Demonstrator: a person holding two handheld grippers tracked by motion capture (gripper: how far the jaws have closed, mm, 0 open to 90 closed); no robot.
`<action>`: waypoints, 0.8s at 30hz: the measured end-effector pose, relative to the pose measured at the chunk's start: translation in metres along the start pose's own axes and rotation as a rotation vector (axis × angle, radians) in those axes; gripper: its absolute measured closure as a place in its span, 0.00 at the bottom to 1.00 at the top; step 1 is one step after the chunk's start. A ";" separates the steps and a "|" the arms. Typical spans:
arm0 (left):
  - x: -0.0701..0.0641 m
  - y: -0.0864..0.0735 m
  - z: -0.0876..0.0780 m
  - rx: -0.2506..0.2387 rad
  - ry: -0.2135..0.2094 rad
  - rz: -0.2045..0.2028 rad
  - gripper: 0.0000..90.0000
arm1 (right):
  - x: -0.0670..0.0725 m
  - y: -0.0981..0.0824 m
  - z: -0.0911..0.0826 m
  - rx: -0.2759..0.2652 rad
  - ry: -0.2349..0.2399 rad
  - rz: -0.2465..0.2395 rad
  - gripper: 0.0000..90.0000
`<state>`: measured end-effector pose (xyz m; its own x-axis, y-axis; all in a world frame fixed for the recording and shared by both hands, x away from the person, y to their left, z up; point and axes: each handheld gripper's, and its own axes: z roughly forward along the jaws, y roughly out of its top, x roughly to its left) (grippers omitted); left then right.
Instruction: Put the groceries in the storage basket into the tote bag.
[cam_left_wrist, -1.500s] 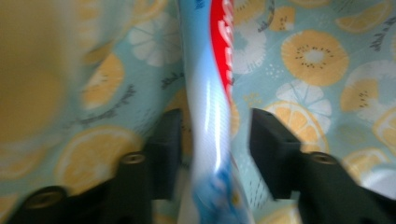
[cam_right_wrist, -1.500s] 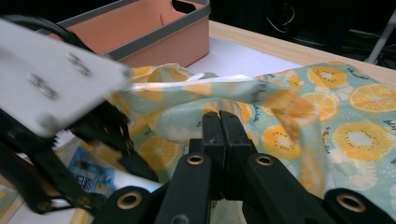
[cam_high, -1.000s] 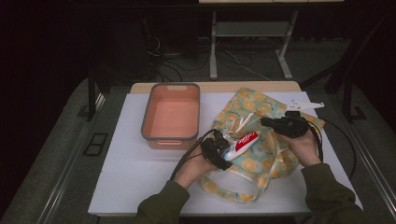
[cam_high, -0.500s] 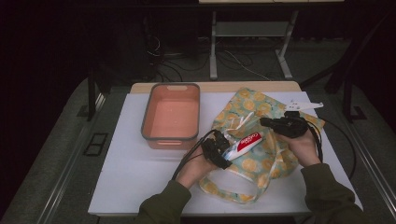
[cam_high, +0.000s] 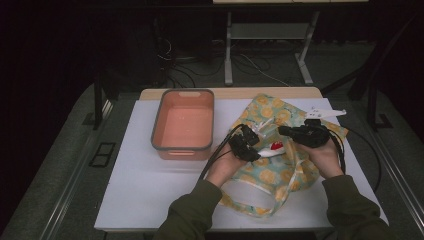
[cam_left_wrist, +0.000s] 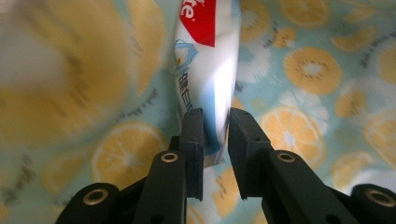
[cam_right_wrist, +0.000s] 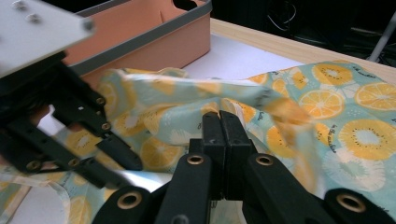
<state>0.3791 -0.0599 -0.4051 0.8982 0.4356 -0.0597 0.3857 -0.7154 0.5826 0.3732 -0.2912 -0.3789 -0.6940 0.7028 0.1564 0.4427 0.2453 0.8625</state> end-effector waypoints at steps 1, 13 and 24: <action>0.001 0.000 0.005 0.019 -0.005 0.003 0.82 | 0.000 0.000 0.000 0.001 0.000 -0.001 1.00; 0.011 0.016 0.031 -0.010 0.007 -0.039 0.93 | 0.000 0.001 0.000 -0.006 0.001 -0.001 1.00; 0.008 0.031 0.042 -0.034 0.016 -0.058 0.82 | -0.002 0.001 -0.003 -0.011 0.002 0.003 1.00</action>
<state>0.4071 -0.1020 -0.4216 0.8707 0.4850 -0.0812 0.4296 -0.6700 0.6055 0.3728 -0.2944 -0.3768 -0.6939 0.7021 0.1600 0.4383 0.2355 0.8674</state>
